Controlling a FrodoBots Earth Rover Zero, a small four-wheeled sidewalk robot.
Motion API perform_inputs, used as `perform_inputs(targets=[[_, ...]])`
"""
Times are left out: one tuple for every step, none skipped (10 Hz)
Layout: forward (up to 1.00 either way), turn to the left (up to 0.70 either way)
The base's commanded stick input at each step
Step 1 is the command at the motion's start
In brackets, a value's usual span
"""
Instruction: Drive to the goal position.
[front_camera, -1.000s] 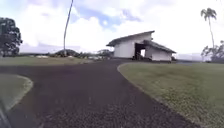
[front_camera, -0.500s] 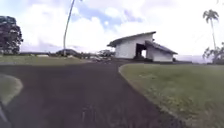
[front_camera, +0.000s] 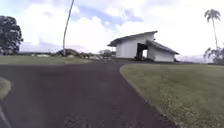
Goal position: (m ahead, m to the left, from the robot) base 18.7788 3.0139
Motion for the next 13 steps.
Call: perform_inputs(targets=[[0.85,0.0],[0.85,0.0],[0.49,0.0],[0.01,0.0],[0.0,0.0],[0.0,0.0],[0.0,0.0],[0.0,0.0],[0.0,0.0],[0.0,0.0],[0.0,0.0],[0.0,0.0],[0.0,0.0]])
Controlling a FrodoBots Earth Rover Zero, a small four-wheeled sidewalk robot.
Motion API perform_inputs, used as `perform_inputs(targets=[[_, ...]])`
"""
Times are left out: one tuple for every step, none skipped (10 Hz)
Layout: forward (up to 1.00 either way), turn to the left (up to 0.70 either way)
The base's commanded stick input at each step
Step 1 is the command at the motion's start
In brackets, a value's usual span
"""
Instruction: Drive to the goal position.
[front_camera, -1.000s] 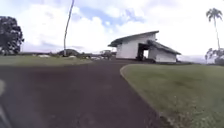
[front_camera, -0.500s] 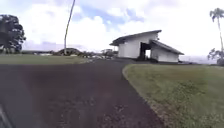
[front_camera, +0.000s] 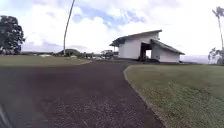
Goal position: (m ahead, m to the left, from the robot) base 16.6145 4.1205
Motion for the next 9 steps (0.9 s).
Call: perform_inputs(targets=[[0.03,0.0],[0.36,0.0],[0.85,0.0],[0.85,0.0],[0.85,0.0],[0.85,0.0],[0.85,0.0],[0.85,0.0],[0.85,0.0]])
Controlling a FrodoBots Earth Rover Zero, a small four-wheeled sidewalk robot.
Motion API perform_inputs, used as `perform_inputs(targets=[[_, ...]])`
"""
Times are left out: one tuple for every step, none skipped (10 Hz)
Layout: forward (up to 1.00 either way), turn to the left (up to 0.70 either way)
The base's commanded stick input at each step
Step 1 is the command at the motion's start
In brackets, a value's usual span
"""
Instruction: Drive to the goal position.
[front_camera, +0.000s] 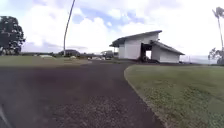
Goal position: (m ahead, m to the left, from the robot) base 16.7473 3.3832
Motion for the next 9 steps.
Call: perform_inputs(targets=[[0.85,0.0],[0.85,0.0],[0.85,0.01],[0.85,0.14],[0.85,0.29],[0.85,0.21],[0.85,0.07],[0.85,0.0],[0.85,0.0]])
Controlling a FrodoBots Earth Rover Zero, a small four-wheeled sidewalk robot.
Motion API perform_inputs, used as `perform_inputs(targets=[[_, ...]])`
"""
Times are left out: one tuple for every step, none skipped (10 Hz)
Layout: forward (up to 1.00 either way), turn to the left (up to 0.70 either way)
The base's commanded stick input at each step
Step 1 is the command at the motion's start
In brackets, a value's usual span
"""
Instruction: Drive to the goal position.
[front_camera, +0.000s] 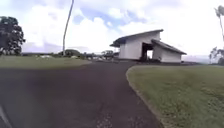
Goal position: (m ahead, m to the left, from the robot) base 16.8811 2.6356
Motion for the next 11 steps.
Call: perform_inputs(targets=[[0.85,0.0],[0.85,0.0],[0.85,0.0],[0.85,0.0],[0.85,0.0],[0.85,0.0],[0.85,0.0],[0.85,0.0],[0.85,0.0],[0.85,0.0],[0.85,0.0]])
